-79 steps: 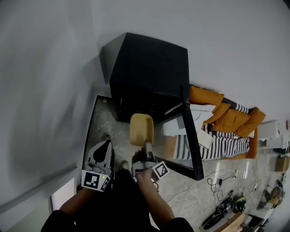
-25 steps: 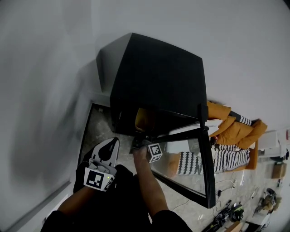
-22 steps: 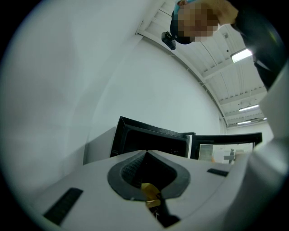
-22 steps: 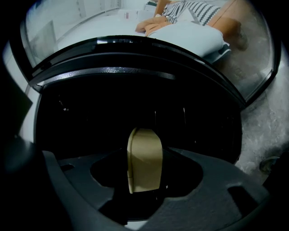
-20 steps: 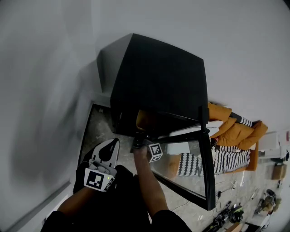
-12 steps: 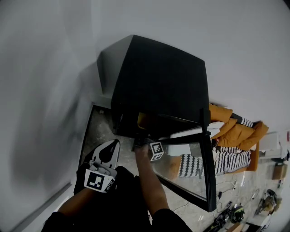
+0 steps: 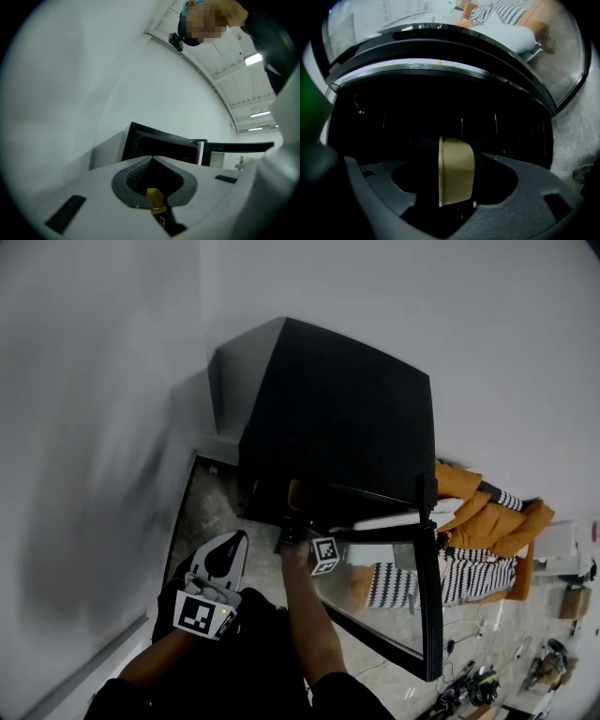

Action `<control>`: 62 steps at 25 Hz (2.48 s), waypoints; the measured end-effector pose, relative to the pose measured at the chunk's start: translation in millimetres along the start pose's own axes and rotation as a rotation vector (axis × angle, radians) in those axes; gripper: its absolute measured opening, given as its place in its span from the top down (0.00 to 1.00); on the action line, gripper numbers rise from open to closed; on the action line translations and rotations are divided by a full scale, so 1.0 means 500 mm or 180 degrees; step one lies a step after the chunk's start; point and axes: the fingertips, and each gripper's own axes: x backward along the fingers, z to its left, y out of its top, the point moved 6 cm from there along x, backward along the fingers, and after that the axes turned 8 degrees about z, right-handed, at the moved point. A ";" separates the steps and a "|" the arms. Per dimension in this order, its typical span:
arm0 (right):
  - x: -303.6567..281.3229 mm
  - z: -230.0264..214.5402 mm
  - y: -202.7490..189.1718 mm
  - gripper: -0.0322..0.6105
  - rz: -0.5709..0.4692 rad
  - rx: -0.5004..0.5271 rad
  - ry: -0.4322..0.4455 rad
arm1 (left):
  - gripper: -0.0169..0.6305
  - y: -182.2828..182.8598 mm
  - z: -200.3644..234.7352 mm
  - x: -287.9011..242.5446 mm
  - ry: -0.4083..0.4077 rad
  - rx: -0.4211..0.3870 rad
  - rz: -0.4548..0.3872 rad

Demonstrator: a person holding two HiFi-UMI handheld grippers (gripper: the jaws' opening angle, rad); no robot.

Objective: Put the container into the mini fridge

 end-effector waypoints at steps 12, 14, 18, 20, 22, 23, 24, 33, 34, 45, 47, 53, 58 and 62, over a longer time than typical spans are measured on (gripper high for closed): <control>-0.047 0.000 -0.010 0.54 -0.0043 0.0007 0.0025 | 0.97 -0.024 0.031 -0.014 -0.0004 0.0006 -0.0018; -0.056 0.000 -0.009 0.54 -0.0071 0.0012 0.0033 | 0.97 -0.022 0.036 -0.016 -0.0009 -0.0014 -0.0022; -0.058 0.004 -0.008 0.53 -0.0104 0.0019 -0.0005 | 0.97 -0.015 0.045 -0.017 -0.0020 -0.0013 -0.0037; -0.051 0.004 -0.009 0.52 -0.0116 0.0008 -0.0044 | 0.97 0.003 0.048 -0.018 -0.0016 -0.0031 -0.0044; -0.042 0.004 -0.010 0.51 -0.0125 -0.0013 -0.0081 | 0.97 0.014 0.048 -0.019 -0.0018 -0.0028 -0.0036; -0.036 0.004 -0.010 0.51 -0.0128 -0.0019 -0.0099 | 0.97 0.015 0.047 -0.019 -0.0025 -0.0014 -0.0024; -0.030 0.004 -0.008 0.51 -0.0130 -0.0017 -0.0115 | 0.97 0.018 0.045 -0.019 -0.0035 -0.0004 -0.0012; 0.026 0.055 -0.003 0.50 0.0074 0.0430 -0.0254 | 0.97 0.054 0.030 -0.004 -0.0034 0.0065 0.0101; 0.034 0.067 -0.006 0.50 0.0153 0.0545 -0.0285 | 0.97 0.060 0.027 -0.001 -0.0031 0.0072 0.0114; 0.174 0.282 -0.034 0.80 0.0936 0.1433 -0.0202 | 0.97 0.099 -0.024 0.041 0.0083 0.0166 0.0189; 0.201 0.323 -0.039 0.88 0.1173 0.1825 -0.0226 | 0.97 0.104 -0.034 0.053 0.0129 0.0173 0.0186; 0.289 0.374 -0.050 0.93 0.1706 0.2380 -0.0338 | 0.97 0.113 -0.056 0.089 0.0221 0.0164 0.0201; 0.351 0.450 -0.075 0.95 0.1863 0.2987 -0.0175 | 0.97 0.121 -0.063 0.107 0.0245 0.0144 0.0216; 0.363 0.468 -0.071 0.95 0.1939 0.3611 -0.0198 | 0.97 0.129 -0.067 0.109 0.0224 0.0105 0.0219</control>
